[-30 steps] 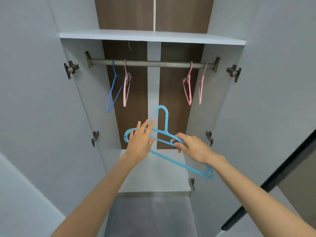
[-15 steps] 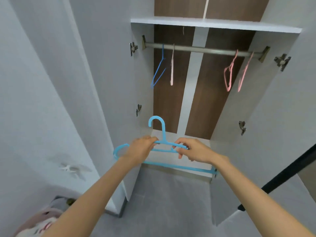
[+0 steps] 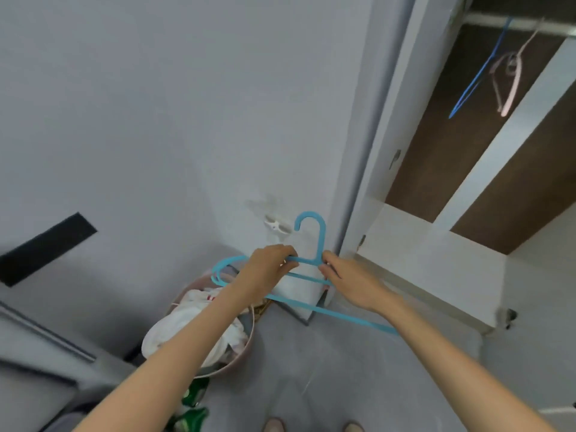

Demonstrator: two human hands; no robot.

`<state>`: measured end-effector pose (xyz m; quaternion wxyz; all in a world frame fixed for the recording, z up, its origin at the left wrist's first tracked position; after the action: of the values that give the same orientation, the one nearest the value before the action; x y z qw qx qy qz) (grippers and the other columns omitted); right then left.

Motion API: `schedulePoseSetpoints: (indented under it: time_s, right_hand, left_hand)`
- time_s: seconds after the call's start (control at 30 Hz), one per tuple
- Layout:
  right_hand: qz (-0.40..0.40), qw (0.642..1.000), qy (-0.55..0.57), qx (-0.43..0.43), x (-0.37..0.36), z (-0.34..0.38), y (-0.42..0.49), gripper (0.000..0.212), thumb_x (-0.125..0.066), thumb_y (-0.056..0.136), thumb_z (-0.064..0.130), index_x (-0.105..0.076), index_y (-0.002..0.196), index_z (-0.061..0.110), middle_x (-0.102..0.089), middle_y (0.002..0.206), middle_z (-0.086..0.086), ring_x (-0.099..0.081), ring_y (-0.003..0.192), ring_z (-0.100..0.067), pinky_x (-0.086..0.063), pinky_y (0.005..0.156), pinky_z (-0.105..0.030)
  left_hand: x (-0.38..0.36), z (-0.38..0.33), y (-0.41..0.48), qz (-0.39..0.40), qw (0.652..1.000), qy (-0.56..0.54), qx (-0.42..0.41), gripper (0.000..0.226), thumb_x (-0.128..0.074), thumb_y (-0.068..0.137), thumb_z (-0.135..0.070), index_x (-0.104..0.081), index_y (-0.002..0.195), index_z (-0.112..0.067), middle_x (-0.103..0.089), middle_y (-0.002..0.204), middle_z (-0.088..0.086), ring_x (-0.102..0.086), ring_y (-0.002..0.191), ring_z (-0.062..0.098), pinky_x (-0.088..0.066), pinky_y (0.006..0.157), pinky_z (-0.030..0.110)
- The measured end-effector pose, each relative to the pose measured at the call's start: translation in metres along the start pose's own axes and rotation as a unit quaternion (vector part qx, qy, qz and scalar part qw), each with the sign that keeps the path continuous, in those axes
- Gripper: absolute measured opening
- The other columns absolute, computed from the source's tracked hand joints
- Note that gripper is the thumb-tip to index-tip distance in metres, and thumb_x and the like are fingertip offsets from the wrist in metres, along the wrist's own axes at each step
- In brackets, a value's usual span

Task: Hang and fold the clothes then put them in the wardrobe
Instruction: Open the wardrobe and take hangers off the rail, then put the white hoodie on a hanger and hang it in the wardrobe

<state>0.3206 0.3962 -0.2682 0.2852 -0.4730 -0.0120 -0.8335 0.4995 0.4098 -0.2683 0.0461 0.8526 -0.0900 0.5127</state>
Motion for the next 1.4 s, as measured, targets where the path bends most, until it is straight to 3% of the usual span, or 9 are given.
schedulePoseSetpoints:
  time_s: [0.13, 0.37, 0.6, 0.73, 0.8, 0.93, 1.03, 1.2, 1.4]
  right_hand:
    - [0.022, 0.999, -0.042, -0.007, -0.044, 0.026, 0.031, 0.018, -0.026, 0.103, 0.036, -0.036, 0.093, 0.025, -0.065, 0.091, -0.002, -0.063, 0.084, -0.026, -0.052, 0.071, -0.042]
    - [0.035, 0.998, 0.025, -0.053, -0.106, 0.048, 0.086, 0.021, -0.025, 0.104, 0.029, -0.039, 0.1, 0.014, -0.063, 0.108, -0.013, -0.058, 0.095, -0.032, -0.047, 0.079, -0.04]
    - [0.068, 0.991, 0.092, -0.067, -0.169, 0.051, 0.154, 0.026, -0.027, 0.102, 0.034, -0.041, 0.092, 0.016, -0.057, 0.087, -0.002, -0.054, 0.075, -0.021, -0.039, 0.064, -0.036]
    - [0.064, 0.991, 0.105, -0.05, -0.207, 0.054, 0.192, 0.025, -0.029, 0.101, 0.033, -0.044, 0.094, 0.015, -0.061, 0.091, -0.002, -0.057, 0.079, -0.024, -0.046, 0.073, -0.042]
    - [0.052, 0.992, 0.108, -0.045, -0.228, 0.053, 0.208, 0.023, -0.031, 0.101, 0.032, -0.043, 0.086, 0.02, -0.059, 0.083, 0.0, -0.055, 0.073, -0.023, -0.043, 0.062, -0.037]
    - [0.032, 0.993, 0.11, -0.026, -0.275, 0.041, 0.243, 0.025, -0.033, 0.102, 0.032, -0.037, 0.077, 0.03, -0.049, 0.071, 0.008, -0.045, 0.06, -0.007, -0.028, 0.05, -0.027]
    - [0.025, 0.992, 0.12, -0.014, -0.315, 0.029, 0.269, 0.017, -0.035, 0.102, 0.034, -0.042, 0.088, 0.027, -0.054, 0.076, 0.008, -0.047, 0.062, -0.004, -0.029, 0.051, -0.024]
    - [0.018, 0.989, 0.144, 0.003, -0.375, 0.006, 0.301, 0.018, -0.035, 0.102, 0.034, -0.044, 0.088, 0.026, -0.057, 0.079, 0.008, -0.051, 0.064, -0.004, -0.033, 0.051, -0.019]
    - [-0.001, 0.988, 0.152, 0.02, -0.433, -0.023, 0.33, 0.023, -0.038, 0.101, 0.031, -0.04, 0.079, 0.032, -0.055, 0.081, 0.007, -0.05, 0.065, -0.005, -0.038, 0.049, -0.01]
  left_hand:
    - [0.01, 0.063, -0.046, -0.062, 0.993, -0.055, 0.085, 0.036, -0.05, 0.097, -0.021, -0.049, 0.132, -0.018, -0.05, 0.133, 0.0, -0.051, 0.115, 0.02, -0.038, 0.099, 0.03]
    - [0.003, 0.154, -0.098, -0.106, 0.965, -0.097, 0.218, 0.036, -0.047, 0.098, -0.021, -0.047, 0.133, -0.016, -0.055, 0.13, 0.001, -0.05, 0.119, 0.017, -0.038, 0.098, 0.027]
    - [-0.039, 0.233, -0.116, -0.09, 0.922, -0.12, 0.358, 0.036, -0.047, 0.097, -0.021, -0.047, 0.132, -0.016, -0.057, 0.125, 0.001, -0.056, 0.107, 0.017, -0.038, 0.084, 0.022]
    - [-0.072, 0.277, -0.126, -0.07, 0.895, -0.123, 0.422, 0.042, -0.047, 0.096, -0.021, -0.042, 0.137, -0.016, -0.05, 0.134, 0.003, -0.053, 0.114, 0.019, -0.038, 0.09, 0.026]
    - [-0.092, 0.301, -0.13, -0.049, 0.884, -0.115, 0.45, 0.046, -0.046, 0.096, -0.023, -0.036, 0.141, -0.019, -0.042, 0.141, 0.004, -0.049, 0.119, 0.021, -0.04, 0.094, 0.035]
    - [-0.144, 0.354, -0.131, -0.022, 0.877, -0.106, 0.469, 0.056, -0.048, 0.096, -0.03, -0.027, 0.147, -0.021, -0.029, 0.15, 0.005, -0.037, 0.131, 0.026, -0.04, 0.097, 0.041]
    - [-0.191, 0.396, -0.124, 0.002, 0.876, -0.09, 0.473, 0.07, -0.056, 0.091, -0.037, -0.02, 0.149, -0.024, -0.02, 0.153, 0.006, -0.028, 0.136, 0.029, -0.04, 0.101, 0.045]
    - [-0.27, 0.448, -0.109, 0.075, 0.88, -0.023, 0.468, 0.097, -0.064, 0.076, -0.059, -0.003, 0.149, -0.039, 0.005, 0.158, 0.006, -0.002, 0.144, 0.036, -0.016, 0.113, 0.057]
    - [-0.348, 0.493, -0.102, 0.142, 0.866, -0.016, 0.478, 0.127, -0.074, 0.059, -0.067, 0.026, 0.137, -0.054, 0.033, 0.151, 0.004, 0.027, 0.136, 0.045, -0.01, 0.103, 0.072]
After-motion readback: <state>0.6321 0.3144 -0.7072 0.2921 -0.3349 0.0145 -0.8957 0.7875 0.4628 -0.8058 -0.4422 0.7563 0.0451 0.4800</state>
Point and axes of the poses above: each hand's wrist, its own y-axis towards the middle knuckle, its own x-axis out of the back of the hand, z = x × y, the point moved 3 cm from there along y, towards the middle knuckle
